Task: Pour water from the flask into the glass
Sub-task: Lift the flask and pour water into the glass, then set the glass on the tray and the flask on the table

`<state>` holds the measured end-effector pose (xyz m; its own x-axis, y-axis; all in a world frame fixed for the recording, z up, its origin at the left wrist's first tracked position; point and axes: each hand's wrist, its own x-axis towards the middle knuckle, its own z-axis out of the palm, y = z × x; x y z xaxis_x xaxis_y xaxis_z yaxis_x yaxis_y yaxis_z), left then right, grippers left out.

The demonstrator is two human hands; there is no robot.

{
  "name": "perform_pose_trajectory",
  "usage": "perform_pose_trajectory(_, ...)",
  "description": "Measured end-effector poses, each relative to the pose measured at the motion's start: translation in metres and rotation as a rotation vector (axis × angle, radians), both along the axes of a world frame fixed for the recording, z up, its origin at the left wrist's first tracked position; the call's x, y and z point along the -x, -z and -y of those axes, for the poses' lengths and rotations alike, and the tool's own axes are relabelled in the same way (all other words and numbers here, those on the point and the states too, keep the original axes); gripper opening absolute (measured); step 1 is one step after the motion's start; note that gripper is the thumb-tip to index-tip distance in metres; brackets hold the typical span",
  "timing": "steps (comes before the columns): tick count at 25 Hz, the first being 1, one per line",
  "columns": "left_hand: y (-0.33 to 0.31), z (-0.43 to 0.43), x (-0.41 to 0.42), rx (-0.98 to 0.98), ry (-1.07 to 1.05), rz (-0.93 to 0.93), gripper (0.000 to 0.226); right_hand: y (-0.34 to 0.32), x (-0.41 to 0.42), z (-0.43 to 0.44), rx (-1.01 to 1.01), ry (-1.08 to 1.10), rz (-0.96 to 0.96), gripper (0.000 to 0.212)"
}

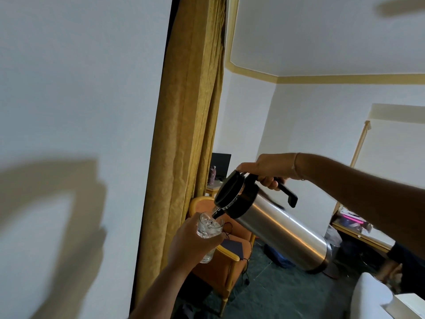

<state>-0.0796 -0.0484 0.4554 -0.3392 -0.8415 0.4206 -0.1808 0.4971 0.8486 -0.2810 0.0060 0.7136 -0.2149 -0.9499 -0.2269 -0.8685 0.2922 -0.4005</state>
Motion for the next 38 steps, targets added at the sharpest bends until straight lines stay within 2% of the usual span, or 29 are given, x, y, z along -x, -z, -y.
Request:
perform_pose_trajectory(6, 0.008, 0.000, 0.001, -0.020, -0.033, 0.007, 0.058, 0.044, 0.031, -0.024, 0.135, 0.097, 0.287, 0.071)
perform_pose_trajectory(9, 0.024, -0.003, 0.000, -0.051, -0.023, 0.006, 0.056, 0.088, 0.051, -0.042, 0.248, 0.187, 0.569, 0.080)
perform_pose_trajectory(12, 0.055, -0.007, -0.005, -0.063, -0.032, 0.025, 0.060, 0.161, 0.065, -0.059, 0.386, 0.284, 0.973, 0.080)
perform_pose_trajectory(14, 0.084, -0.011, -0.011, -0.052, -0.060, 0.100, 0.069, 0.217, 0.068, -0.070, 0.544, 0.373, 1.182, 0.072)
perform_pose_trajectory(16, 0.119, -0.016, -0.015, -0.047, -0.074, 0.189, 0.075, 0.277, 0.064, -0.077, 0.649, 0.460, 1.267, 0.061)
perform_pose_trajectory(18, 0.158, -0.025, -0.021, -0.081, -0.088, 0.272, 0.078, 0.339, 0.056, -0.084, 0.644, 0.549, 1.314, 0.056)
perform_pose_trajectory(24, 0.311, -0.041, -0.037, -0.338, -0.130, 0.554, 0.087, 0.541, 0.034, -0.112, 0.565, 0.854, 1.296, 0.051)
perform_pose_trajectory(27, 0.405, -0.053, -0.050, -0.457, -0.130, 0.620, 0.089, 0.637, 0.025, -0.123, 0.544, 0.977, 1.330, 0.050)
perform_pose_trajectory(30, 0.504, -0.068, -0.063, -0.564, -0.126, 0.670, 0.082, 0.728, 0.026, -0.133, 0.535, 1.150, 1.298, 0.035)
perform_pose_trajectory(32, 0.562, -0.077, -0.069, -0.605, -0.119, 0.682, 0.080, 0.779, 0.028, -0.141, 0.544, 1.158, 1.186, 0.019)
perform_pose_trajectory(34, 0.612, -0.088, -0.074, -0.649, -0.136, 0.703, 0.081, 0.821, 0.028, -0.152, 0.509, 1.110, 0.988, 0.016)
perform_pose_trajectory(36, 0.653, -0.095, -0.076, -0.675, -0.151, 0.720, 0.083, 0.855, 0.032, -0.155, 0.519, 1.000, 0.881, 0.025)
perform_pose_trajectory(38, 0.682, -0.100, -0.078, -0.687, -0.138, 0.731, 0.085, 0.872, 0.031, -0.157, 0.444, 0.951, 0.690, 0.033)
